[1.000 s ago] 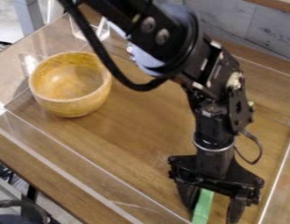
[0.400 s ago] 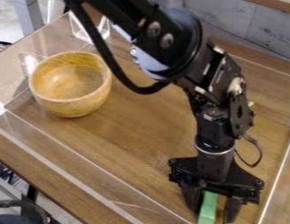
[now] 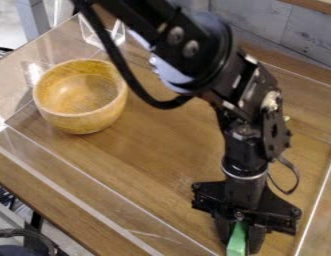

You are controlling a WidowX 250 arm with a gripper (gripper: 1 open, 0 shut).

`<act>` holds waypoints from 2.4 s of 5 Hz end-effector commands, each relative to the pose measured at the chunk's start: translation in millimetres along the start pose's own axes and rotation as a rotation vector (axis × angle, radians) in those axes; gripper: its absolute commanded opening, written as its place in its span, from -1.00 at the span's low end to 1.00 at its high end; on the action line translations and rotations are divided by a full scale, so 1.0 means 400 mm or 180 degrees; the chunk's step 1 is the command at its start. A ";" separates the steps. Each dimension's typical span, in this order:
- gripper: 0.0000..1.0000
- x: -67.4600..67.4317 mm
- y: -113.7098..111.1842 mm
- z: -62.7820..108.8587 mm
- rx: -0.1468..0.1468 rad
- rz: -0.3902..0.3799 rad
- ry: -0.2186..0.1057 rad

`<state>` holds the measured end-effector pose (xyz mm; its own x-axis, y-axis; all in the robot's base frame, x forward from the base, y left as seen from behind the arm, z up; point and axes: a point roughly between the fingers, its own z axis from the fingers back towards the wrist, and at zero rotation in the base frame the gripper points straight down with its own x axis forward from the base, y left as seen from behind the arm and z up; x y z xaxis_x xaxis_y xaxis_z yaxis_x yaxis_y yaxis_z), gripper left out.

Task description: Put the green stick in the brown bowl

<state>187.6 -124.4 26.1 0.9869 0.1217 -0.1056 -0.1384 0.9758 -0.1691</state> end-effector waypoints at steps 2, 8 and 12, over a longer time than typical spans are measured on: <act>-1.00 -0.012 -0.013 0.117 -0.0140 -0.0081 -0.0213; -1.00 0.014 0.211 0.438 -0.0164 0.0235 -0.0602; -1.00 0.063 0.254 0.422 -0.0036 0.0529 -0.0624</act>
<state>205.1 6.3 161.5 0.9519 0.3060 0.0155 -0.2988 0.9383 -0.1743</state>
